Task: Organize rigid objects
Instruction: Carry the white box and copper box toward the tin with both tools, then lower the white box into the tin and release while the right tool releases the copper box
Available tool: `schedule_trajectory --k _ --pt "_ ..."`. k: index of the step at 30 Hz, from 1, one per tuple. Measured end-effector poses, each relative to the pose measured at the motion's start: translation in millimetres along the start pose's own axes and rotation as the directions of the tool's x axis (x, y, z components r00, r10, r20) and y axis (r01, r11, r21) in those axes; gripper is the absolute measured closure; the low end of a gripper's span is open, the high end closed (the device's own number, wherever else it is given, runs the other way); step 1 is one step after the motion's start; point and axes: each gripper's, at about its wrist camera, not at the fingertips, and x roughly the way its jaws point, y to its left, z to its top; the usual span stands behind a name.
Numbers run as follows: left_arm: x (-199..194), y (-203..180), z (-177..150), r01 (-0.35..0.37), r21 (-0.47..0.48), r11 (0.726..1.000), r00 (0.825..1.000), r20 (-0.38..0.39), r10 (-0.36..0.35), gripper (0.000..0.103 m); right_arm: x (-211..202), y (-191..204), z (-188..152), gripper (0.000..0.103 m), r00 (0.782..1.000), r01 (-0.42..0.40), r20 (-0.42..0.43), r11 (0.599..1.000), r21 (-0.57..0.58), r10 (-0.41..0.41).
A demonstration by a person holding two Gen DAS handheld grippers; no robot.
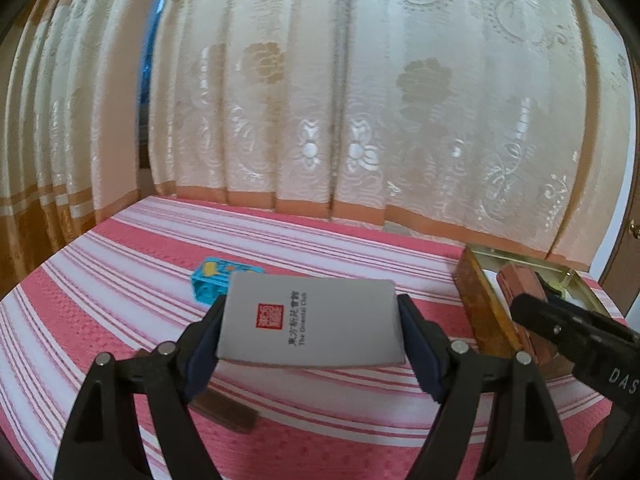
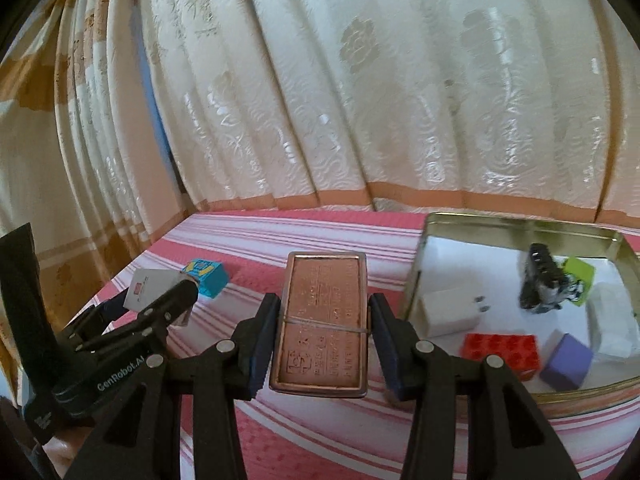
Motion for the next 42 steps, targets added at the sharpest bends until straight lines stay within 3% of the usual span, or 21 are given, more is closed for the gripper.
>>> schedule_trajectory --k 12,20,36,42 --pt "-5 -63 0 0.059 0.065 0.996 0.998 0.029 -0.061 0.022 -33 -53 3 0.054 0.994 0.092 0.061 0.995 0.031 -0.094" --pt "-2 -111 0 0.113 0.106 0.988 0.993 0.033 -0.117 0.022 -54 -102 3 0.054 0.978 0.186 0.082 0.981 0.052 -0.189" --pt "3 -184 2 0.195 0.161 0.967 0.979 0.024 -0.202 0.022 -84 -166 9 0.055 0.954 0.262 0.112 0.957 0.128 -0.276" --pt "8 -196 1 0.209 0.175 0.962 0.977 0.01 -0.214 0.022 -95 -185 11 0.055 0.953 0.248 0.128 0.949 0.195 -0.276"
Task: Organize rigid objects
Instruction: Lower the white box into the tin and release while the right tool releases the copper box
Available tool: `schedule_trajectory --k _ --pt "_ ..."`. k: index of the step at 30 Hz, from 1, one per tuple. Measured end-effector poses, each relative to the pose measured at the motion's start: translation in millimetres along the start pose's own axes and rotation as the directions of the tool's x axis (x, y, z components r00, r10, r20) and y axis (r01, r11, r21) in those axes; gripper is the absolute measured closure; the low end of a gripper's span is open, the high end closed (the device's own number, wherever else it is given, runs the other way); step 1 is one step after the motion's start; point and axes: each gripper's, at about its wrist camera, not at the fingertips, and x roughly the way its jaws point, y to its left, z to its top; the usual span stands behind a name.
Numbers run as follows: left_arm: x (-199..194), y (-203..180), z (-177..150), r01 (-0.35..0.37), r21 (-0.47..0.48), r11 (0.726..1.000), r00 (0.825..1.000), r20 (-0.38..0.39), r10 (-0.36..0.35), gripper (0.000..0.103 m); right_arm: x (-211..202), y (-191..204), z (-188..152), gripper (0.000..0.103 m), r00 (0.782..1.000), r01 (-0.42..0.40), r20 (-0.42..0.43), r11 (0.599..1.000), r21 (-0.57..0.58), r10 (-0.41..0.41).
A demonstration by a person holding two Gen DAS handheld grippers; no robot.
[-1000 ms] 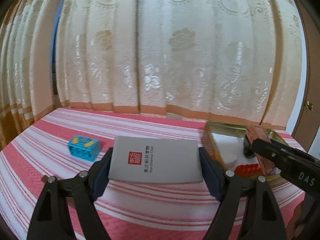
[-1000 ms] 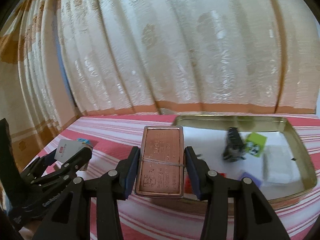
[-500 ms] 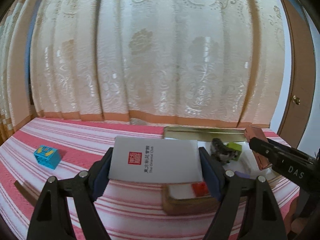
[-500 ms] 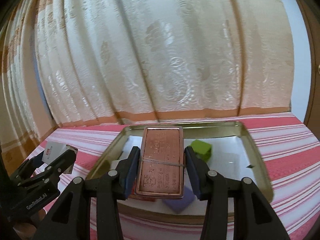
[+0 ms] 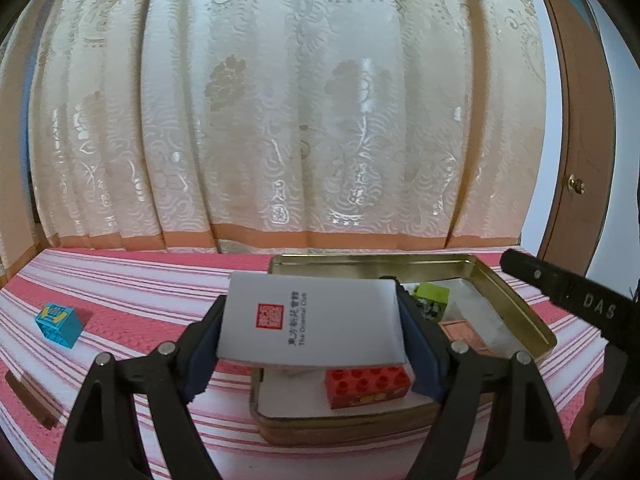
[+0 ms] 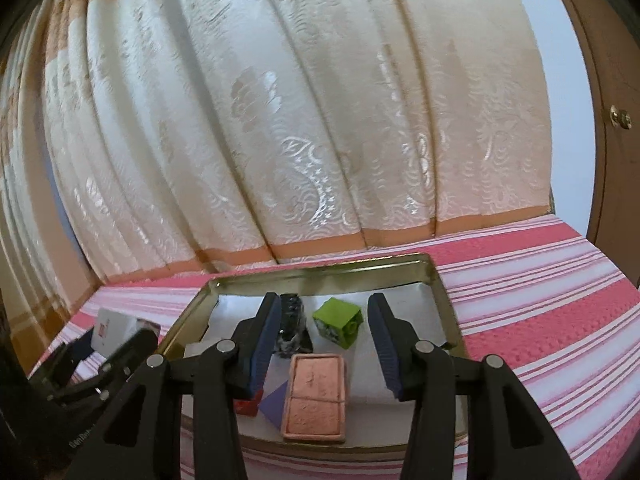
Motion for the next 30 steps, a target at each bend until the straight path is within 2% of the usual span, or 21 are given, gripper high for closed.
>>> schedule_trajectory --k 5,13,15,16,17,18,19,22,26,30 --pt "10 -18 3 0.024 0.021 0.999 1.0 -0.016 -0.024 0.022 -2 -10 3 0.055 1.0 0.022 0.008 1.0 0.019 -0.022" --pt "36 -44 -1 0.032 0.06 0.998 0.995 -0.1 -0.026 0.021 4 -16 2 0.054 1.0 0.027 -0.006 0.998 0.05 -0.027" --pt "39 -47 -2 0.039 0.062 0.997 0.993 -0.111 -0.032 0.018 3 -16 2 0.053 0.999 0.032 0.001 0.998 0.057 -0.032" --pt "39 -48 -3 0.039 0.065 0.997 0.993 -0.115 -0.031 0.014 3 -17 2 0.046 0.999 0.034 0.002 0.998 0.062 -0.034" --pt "39 -48 -4 0.035 0.07 0.997 0.993 -0.117 -0.026 0.004 4 -19 1 0.04 0.999 0.037 0.001 0.997 0.072 -0.037" --pt "38 -49 -5 0.025 0.076 0.997 0.994 -0.111 -0.016 0.0 5 -21 0 0.026 0.999 0.042 0.001 0.995 0.089 -0.042" --pt "37 -49 -6 0.016 0.08 0.997 0.995 -0.102 -0.008 0.0 5 -23 -1 0.02 0.999 0.045 0.002 0.994 0.101 -0.046" --pt "39 -49 -8 0.014 0.084 0.996 0.994 -0.109 -0.005 0.0 4 -30 -1 0.018 0.999 0.047 0.011 0.989 0.143 -0.049" --pt "42 -46 -10 0.019 0.073 0.997 0.992 -0.128 -0.01 0.0 11 -37 -4 0.014 0.999 0.041 -0.018 0.982 0.183 -0.038" --pt "39 -44 -10 0.02 0.066 0.998 0.993 -0.117 -0.013 0.0 16 -35 -6 0.014 0.998 0.054 -0.04 0.984 0.171 -0.048"
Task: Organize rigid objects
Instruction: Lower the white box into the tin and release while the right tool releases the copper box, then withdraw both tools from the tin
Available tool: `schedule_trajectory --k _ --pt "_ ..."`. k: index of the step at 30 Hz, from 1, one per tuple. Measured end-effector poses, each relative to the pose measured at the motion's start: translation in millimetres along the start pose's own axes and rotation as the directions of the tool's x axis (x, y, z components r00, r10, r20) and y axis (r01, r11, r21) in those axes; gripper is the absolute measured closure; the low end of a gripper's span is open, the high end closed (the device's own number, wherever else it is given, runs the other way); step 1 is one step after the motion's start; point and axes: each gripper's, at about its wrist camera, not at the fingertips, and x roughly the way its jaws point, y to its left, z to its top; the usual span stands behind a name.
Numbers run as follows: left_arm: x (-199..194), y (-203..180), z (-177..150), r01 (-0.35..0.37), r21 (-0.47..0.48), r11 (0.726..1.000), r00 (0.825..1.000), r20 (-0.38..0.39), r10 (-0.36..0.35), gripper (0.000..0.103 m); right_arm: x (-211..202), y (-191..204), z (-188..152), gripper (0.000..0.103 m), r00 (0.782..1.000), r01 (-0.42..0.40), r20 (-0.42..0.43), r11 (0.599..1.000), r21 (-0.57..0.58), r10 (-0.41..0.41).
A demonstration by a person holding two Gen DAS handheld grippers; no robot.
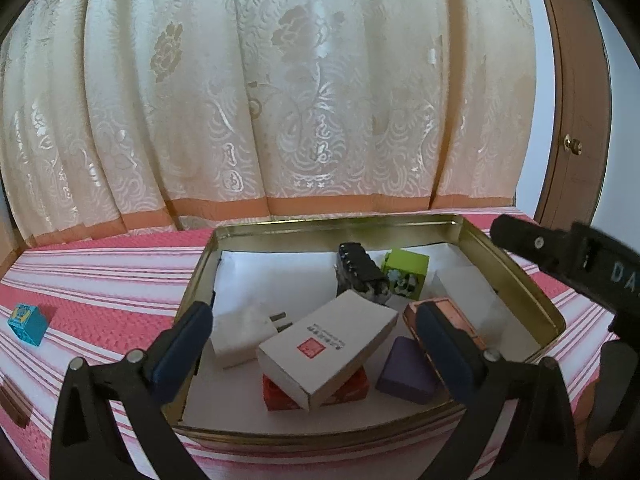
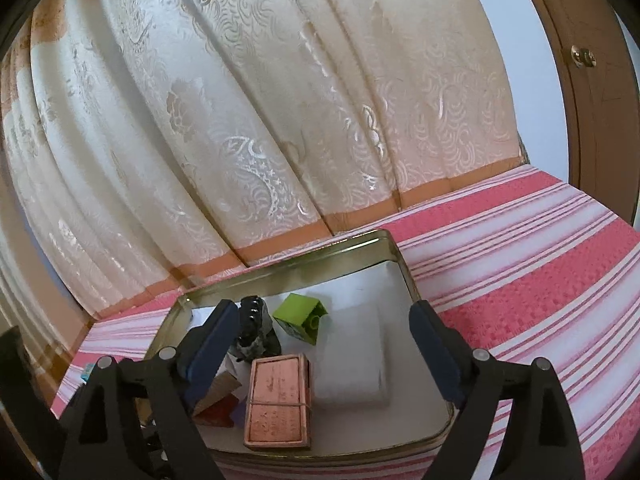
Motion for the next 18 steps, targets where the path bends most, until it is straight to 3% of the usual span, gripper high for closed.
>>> schedule_trajectory --k 10,18 --pt "-10 3 0 -0.029 0.003 1.0 0.999 0.042 0.028 0.0 -6 5 -5 0.014 0.992 0.092 0.088 0.995 -0.047 -0.087" --pt "-20 8 0 -0.072 0.007 0.997 0.992 0.1 0.071 0.0 -21 18 -10 0.007 0.959 0.179 0.247 0.974 -0.142 -0.14"
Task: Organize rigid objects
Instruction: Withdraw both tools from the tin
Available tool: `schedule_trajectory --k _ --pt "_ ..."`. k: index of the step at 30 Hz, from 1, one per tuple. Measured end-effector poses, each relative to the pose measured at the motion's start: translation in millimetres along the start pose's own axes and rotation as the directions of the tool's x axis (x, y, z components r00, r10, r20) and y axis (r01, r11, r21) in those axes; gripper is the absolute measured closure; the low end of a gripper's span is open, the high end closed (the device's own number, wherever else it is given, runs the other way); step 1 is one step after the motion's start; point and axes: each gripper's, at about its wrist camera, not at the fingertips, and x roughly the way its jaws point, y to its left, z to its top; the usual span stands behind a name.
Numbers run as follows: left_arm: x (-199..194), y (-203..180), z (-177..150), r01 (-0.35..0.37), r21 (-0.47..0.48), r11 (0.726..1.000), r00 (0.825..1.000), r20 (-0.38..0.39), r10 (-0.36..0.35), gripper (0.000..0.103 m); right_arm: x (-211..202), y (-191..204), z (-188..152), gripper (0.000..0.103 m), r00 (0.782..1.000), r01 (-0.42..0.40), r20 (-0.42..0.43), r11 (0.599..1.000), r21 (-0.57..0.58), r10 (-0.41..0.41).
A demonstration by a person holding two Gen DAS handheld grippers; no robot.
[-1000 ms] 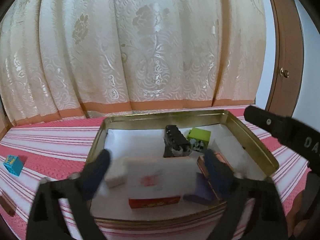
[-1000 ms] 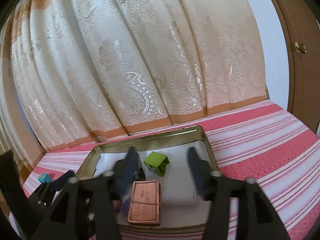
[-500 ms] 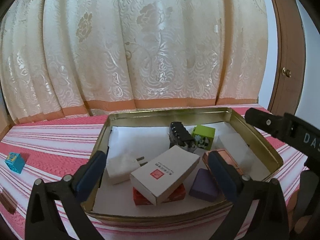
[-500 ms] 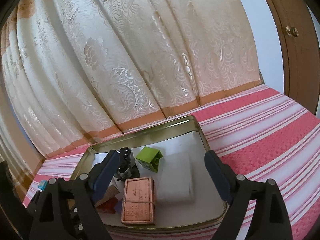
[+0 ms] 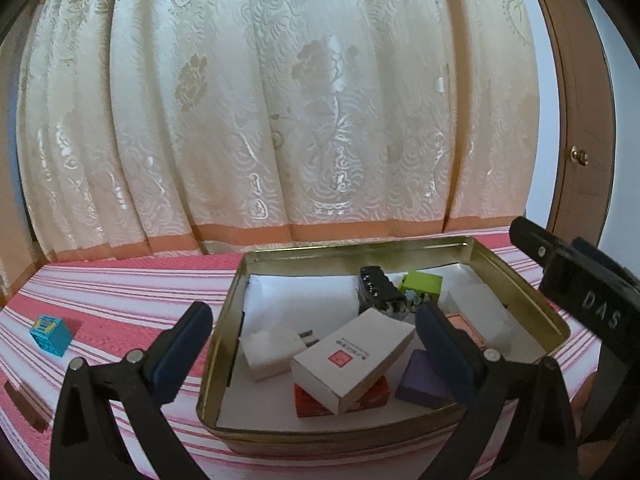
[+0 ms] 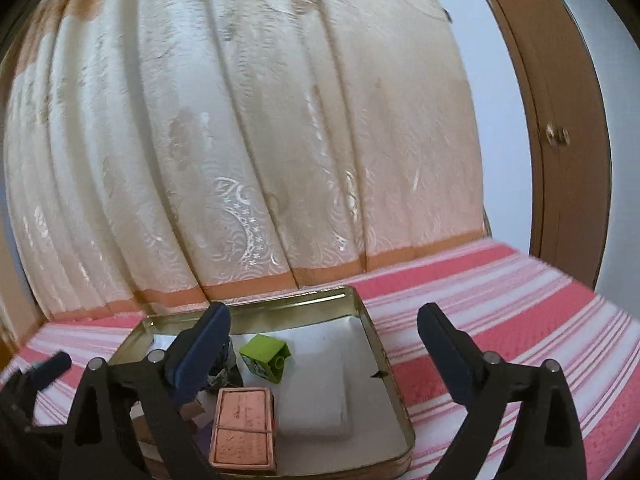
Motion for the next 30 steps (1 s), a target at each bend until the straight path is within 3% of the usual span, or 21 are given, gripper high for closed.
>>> schedule_trajectory --k 6,15,30 --pt "-5 8 -1 -0.069 0.011 0.998 0.997 0.028 0.069 0.0 -3 20 -3 0.006 1.0 -0.007 0.011 0.995 -0.096 0.008" --pt "-6 27 -8 -0.07 -0.009 0.998 0.998 -0.01 0.069 0.0 1 18 -9 0.006 0.996 -0.094 -0.016 0.995 -0.033 0.093" --pt "-25 68 -24 -0.091 -0.082 0.992 0.994 -0.074 0.085 0.0 -17 37 -19 0.006 0.993 -0.116 -0.016 0.993 -0.005 0.116"
